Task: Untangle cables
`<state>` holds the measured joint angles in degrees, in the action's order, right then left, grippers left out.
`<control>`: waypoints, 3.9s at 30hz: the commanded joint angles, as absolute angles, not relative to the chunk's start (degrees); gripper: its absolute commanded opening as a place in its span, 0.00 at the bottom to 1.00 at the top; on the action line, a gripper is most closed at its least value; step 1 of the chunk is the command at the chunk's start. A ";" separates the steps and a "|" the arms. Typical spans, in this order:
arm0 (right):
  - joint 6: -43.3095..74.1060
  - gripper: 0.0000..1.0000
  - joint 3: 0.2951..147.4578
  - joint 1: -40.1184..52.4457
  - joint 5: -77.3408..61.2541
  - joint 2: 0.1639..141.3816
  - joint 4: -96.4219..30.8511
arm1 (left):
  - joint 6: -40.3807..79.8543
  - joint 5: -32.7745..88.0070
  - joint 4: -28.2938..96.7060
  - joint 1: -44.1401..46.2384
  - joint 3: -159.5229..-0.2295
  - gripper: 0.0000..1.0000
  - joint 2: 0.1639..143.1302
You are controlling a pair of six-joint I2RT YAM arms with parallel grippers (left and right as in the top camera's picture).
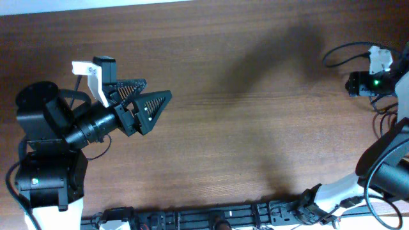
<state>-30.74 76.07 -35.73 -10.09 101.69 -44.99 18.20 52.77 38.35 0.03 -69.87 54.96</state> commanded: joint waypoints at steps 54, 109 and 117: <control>-5.74 0.99 92.60 -42.02 -19.97 97.19 -35.16 | 16.75 53.60 39.55 -0.01 -70.39 0.99 54.68; -6.83 0.99 71.40 -17.10 -22.28 31.11 -60.77 | 13.17 40.21 48.82 -0.01 -70.39 0.99 35.59; -6.83 0.99 71.40 -17.10 -22.28 31.11 -60.77 | 13.15 36.97 53.84 -0.08 -70.37 0.99 35.44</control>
<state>-6.48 71.81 -17.56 -22.02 30.92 -60.97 14.06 39.83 50.04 0.03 -70.08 35.77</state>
